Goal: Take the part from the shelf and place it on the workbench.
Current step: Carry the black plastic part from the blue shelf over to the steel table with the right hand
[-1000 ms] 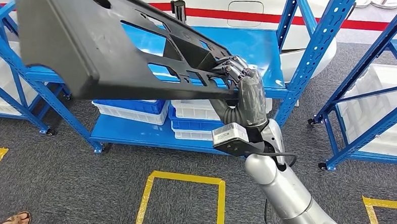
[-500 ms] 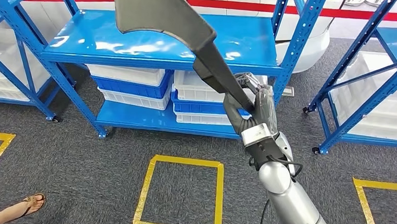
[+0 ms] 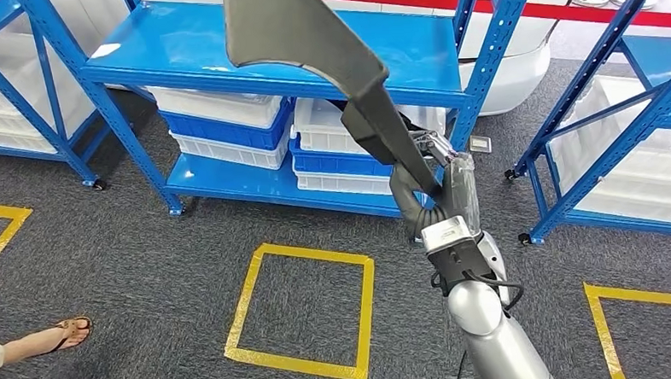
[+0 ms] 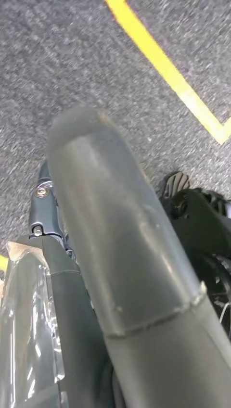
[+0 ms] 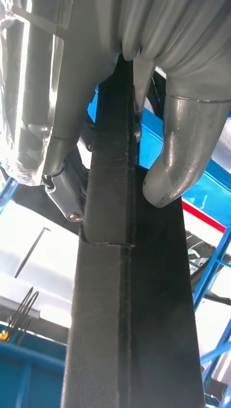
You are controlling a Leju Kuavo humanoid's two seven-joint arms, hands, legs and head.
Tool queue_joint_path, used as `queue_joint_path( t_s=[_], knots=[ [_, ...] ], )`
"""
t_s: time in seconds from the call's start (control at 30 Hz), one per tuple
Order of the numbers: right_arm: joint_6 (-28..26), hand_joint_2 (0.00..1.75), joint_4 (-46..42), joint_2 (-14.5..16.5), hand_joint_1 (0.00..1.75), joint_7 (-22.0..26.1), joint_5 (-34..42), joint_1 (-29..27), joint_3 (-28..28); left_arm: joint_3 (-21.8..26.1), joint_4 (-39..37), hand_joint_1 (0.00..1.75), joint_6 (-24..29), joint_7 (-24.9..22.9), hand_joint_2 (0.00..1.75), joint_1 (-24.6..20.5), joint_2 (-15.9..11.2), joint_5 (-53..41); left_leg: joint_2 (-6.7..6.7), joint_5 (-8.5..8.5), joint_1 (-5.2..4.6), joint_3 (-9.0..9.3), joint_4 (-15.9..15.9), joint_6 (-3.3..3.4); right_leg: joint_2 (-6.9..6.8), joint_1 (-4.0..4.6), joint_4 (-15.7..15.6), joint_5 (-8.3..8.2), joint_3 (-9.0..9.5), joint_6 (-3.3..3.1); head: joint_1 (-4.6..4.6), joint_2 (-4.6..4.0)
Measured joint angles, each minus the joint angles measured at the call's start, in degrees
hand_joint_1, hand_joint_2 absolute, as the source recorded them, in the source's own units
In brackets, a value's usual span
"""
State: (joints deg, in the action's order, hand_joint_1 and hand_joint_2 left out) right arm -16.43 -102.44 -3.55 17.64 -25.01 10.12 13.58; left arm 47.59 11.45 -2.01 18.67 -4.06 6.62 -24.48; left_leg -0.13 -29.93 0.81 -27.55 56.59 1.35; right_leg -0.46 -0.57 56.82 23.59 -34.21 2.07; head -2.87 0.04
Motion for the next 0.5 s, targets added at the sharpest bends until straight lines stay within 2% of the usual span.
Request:
queue_joint_path(
  t_s=[0.03, 0.07, 0.1, 0.17, 0.2, 0.23, 0.27, 0.3, 0.33, 0.37, 0.4, 0.43, 0.5],
  knots=[
    [0.02, 1.75, -0.03, -0.08, 1.75, 0.02, 0.05, -0.06, -0.08, 0.05, -0.01, 0.00, 0.01, 0.00, 0.00, 0.03, 0.11, 0.00, 0.16, 0.45, -0.08, -0.36, -0.21, 0.52, 0.02, -0.06, 0.33, 0.10, -0.43, 0.27, 0.03, 0.00],
    [0.04, 1.75, -0.06, -0.18, 1.75, 0.04, 0.11, -0.13, -0.17, 0.08, -0.01, 0.00, 0.02, 0.01, 0.00, 0.05, 0.21, 0.00, 0.32, 1.00, -0.09, -0.79, -0.45, 1.15, 0.08, -0.04, 1.56, 0.92, -1.18, 0.26, 0.01, 0.00],
    [0.04, 1.75, -0.09, -0.28, 1.75, 0.07, 0.16, -0.21, -0.27, 0.10, -0.01, 0.00, 0.03, 0.01, 0.00, 0.04, 0.31, 0.00, 0.49, 1.54, -0.08, -1.29, -0.62, 1.64, 0.14, -0.04, 3.85, 2.41, -2.33, 0.01, -0.06, 0.00],
    [0.03, 1.75, -0.16, -0.46, 1.75, 0.12, 0.20, -0.58, -0.42, 0.14, -0.01, 0.00, 0.07, 0.00, 0.00, 0.04, 0.34, 0.00, 0.66, 2.41, -0.27, -2.45, -0.57, 2.12, 0.23, -0.13, 11.32, 6.50, -5.26, -0.65, -0.22, 0.00],
    [0.02, 1.75, -0.19, -0.55, 1.75, 0.16, 0.15, -0.93, -0.49, 0.16, -0.01, 0.00, 0.10, -0.04, 0.00, 0.06, 0.37, 0.00, 0.69, 2.79, -0.37, -2.97, -0.53, 2.12, 0.24, -0.14, 14.52, 7.91, -6.21, -0.64, -0.27, 0.00],
    [0.01, 1.75, -0.22, -0.67, 1.75, 0.22, 0.06, -1.34, -0.56, 0.20, -0.02, 0.00, 0.14, -0.11, 0.00, 0.07, 0.44, 0.02, 0.70, 3.15, -0.43, -3.44, -0.49, 2.09, 0.25, -0.15, 15.97, 8.51, -6.15, -0.41, -0.28, 0.00],
    [0.01, 1.75, -0.26, -0.80, 1.75, 0.32, -0.06, -1.72, -0.63, 0.27, -0.02, 0.00, 0.20, -0.25, 0.00, 0.08, 0.52, 0.10, 0.69, 3.43, -0.48, -3.78, -0.43, 2.00, 0.25, -0.15, 15.04, 8.22, -4.88, -0.01, -0.29, 0.00],
    [0.01, 1.75, -0.29, -0.94, 1.75, 0.44, -0.21, -1.97, -0.67, 0.39, -0.02, 0.00, 0.28, -0.41, 0.00, 0.08, 0.63, 0.25, 0.68, 3.65, -0.50, -3.95, -0.37, 1.89, 0.24, -0.15, 11.87, 7.25, -2.51, 0.41, -0.30, 0.00],
    [0.02, 1.75, -0.31, -1.08, 1.75, 0.57, -0.32, -2.09, -0.68, 0.56, -0.02, 0.00, 0.42, -0.60, 0.00, 0.08, 0.74, 0.41, 0.67, 3.82, -0.51, -4.06, -0.25, 1.73, 0.24, -0.16, 7.41, 6.19, 0.36, 0.67, -0.31, 0.00],
    [0.02, 1.75, -0.32, -1.17, 1.75, 0.68, -0.39, -2.10, -0.68, 0.74, -0.02, 0.00, 0.56, -0.75, 0.00, 0.06, 0.82, 0.57, 0.68, 3.92, -0.64, -4.19, -0.05, 1.53, 0.24, -0.08, 3.45, 5.39, 2.76, 0.72, -0.31, 0.00],
    [0.02, 1.75, -0.36, -1.24, 1.75, 0.75, -0.42, -2.11, -0.67, 0.92, -0.02, 0.00, 0.68, -0.85, 0.00, 0.04, 0.87, 0.66, 0.69, 4.04, -0.77, -4.38, 0.14, 1.29, 0.25, -0.01, 0.62, 4.82, 4.33, 0.48, -0.30, 0.00],
    [0.02, 1.75, -0.39, -1.29, 1.75, 0.78, -0.44, -2.17, -0.66, 1.11, -0.02, 0.00, 0.80, -0.93, 0.00, 0.03, 0.89, 0.68, 0.70, 4.09, -0.92, -4.68, 0.38, 1.32, 0.28, -0.05, -0.82, 4.62, 5.01, 0.18, -0.27, 0.00],
    [0.13, 1.75, -0.46, -1.40, 1.75, 0.79, -0.36, -2.27, -0.65, 1.43, -0.02, 0.00, 0.98, -1.05, 0.00, 0.03, 0.88, 0.77, 0.68, 4.31, -1.01, -5.15, 0.64, 1.72, 0.31, -0.08, -1.02, 4.31, 4.90, -0.37, -0.24, 0.00]
  ],
)
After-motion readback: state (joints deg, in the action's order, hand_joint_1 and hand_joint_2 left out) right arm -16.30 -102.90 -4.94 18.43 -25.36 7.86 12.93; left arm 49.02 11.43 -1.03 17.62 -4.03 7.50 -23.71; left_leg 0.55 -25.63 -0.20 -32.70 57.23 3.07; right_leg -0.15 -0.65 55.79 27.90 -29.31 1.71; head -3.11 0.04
